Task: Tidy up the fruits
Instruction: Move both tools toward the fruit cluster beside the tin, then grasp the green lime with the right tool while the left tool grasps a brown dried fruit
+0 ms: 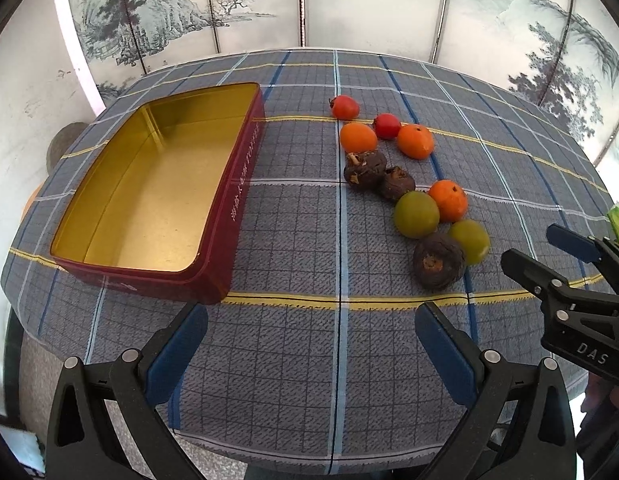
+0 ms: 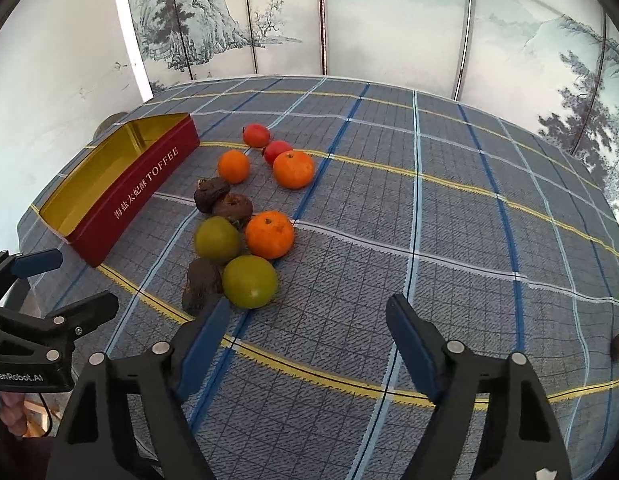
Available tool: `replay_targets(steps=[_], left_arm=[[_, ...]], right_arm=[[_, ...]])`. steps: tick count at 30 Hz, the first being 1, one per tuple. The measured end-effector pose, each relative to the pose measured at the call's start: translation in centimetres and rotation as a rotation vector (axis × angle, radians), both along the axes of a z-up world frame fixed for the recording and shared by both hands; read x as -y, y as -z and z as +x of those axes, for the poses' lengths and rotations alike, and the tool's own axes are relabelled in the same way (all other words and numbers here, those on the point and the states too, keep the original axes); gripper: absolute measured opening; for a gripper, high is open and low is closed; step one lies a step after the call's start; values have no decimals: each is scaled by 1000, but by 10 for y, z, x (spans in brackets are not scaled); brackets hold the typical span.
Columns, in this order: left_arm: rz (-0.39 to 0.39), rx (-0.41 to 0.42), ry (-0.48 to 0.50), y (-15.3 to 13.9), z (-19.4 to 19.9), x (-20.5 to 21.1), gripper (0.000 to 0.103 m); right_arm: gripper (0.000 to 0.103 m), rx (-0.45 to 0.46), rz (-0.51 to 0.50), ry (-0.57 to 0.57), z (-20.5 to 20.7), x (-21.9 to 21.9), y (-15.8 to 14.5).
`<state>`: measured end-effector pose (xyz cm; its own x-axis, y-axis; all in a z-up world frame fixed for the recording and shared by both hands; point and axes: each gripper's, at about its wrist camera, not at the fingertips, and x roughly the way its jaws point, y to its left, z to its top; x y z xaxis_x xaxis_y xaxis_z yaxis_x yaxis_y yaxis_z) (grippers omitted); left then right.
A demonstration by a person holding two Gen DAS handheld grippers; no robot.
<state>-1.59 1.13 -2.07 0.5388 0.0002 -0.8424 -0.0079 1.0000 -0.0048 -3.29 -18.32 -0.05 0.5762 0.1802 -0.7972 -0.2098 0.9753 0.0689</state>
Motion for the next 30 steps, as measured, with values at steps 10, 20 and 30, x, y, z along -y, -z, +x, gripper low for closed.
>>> replay_targets(steps=[10,20,30], left_arm=[[1,-2,20,2,4,4,102],[-3,-6,34,3,7,5,102],[2,-17,40,6,11,6,102]], right_arm=[[56,-56,36,-75,11,-11,18],[49,-76,38,-139,27,-32,29],[35,-72,30,-180,38,-49,33]])
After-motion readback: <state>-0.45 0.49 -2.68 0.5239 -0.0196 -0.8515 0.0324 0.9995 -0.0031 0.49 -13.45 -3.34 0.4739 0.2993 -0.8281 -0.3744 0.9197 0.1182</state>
